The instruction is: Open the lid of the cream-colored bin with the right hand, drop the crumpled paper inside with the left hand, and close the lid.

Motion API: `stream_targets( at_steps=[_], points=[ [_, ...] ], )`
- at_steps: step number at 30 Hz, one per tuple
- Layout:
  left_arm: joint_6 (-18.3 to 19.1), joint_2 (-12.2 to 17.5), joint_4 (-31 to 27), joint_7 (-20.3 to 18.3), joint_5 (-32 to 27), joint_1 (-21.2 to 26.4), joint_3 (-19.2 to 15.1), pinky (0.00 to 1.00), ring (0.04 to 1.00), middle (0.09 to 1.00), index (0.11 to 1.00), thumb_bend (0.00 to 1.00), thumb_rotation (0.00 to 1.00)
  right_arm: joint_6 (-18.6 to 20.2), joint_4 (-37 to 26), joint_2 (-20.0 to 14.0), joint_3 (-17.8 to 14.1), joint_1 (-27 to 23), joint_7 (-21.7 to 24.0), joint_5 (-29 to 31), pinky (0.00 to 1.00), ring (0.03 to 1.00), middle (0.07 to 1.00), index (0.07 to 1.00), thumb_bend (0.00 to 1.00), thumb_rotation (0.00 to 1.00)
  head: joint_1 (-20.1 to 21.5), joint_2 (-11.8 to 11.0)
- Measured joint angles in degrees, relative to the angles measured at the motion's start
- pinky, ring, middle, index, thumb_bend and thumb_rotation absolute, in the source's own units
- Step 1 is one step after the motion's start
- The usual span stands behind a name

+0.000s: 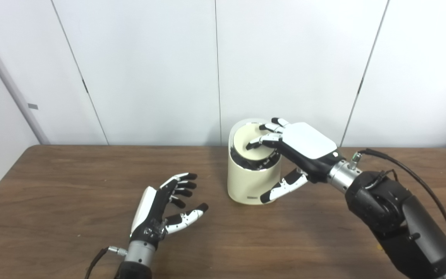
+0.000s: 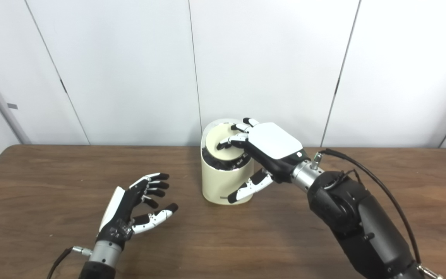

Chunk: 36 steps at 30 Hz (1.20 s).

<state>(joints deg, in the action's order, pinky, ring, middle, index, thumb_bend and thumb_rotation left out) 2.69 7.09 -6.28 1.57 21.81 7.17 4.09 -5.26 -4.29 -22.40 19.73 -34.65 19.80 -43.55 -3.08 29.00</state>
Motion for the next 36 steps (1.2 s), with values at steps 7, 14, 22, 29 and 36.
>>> stream_targets(
  at_steps=[7, 14, 22, 29, 36],
  points=[
    [0.02, -0.01, -0.05, -0.01, -0.04, -0.08, -0.01, 0.55, 0.679, 0.724, 0.780, 0.62, 0.18, -0.45, -0.02, -0.03, 0.41, 0.10, -0.06, 0.00, 1.00, 0.918, 0.744, 0.760, 0.81, 0.51, -0.09, 0.70],
    [0.64, -0.02, -0.30, -0.02, -0.05, -0.11, -0.01, 0.55, 0.678, 0.721, 0.781, 0.62, 0.19, -2.83, 0.22, -0.65, 1.07, 0.23, -0.78, -0.12, 0.99, 0.908, 0.705, 0.717, 0.81, 0.54, -0.09, 1.05],
    [0.81, -0.04, -0.35, -0.04, -0.23, -0.12, -0.03, 0.55, 0.675, 0.722, 0.780, 0.62, 0.19, -5.56, 0.96, -1.19, 1.73, 0.07, -2.39, -0.83, 1.00, 0.879, 0.665, 0.668, 0.82, 0.51, -0.26, 1.58],
    [1.09, -0.03, -1.55, -0.11, -0.14, -0.24, -0.03, 0.55, 0.682, 0.724, 0.786, 0.61, 0.19, -5.74, 0.93, -1.28, 1.81, 0.07, -2.37, -0.86, 1.00, 0.864, 0.661, 0.662, 0.82, 0.51, -0.18, 2.02],
    [1.61, -0.01, -1.87, -0.25, -0.20, -0.28, -0.04, 0.55, 0.683, 0.725, 0.791, 0.61, 0.19, -5.72, 0.92, -1.28, 1.96, 0.07, -2.37, -0.98, 1.00, 0.869, 0.661, 0.659, 0.82, 0.54, -0.09, 2.02]
  ],
)
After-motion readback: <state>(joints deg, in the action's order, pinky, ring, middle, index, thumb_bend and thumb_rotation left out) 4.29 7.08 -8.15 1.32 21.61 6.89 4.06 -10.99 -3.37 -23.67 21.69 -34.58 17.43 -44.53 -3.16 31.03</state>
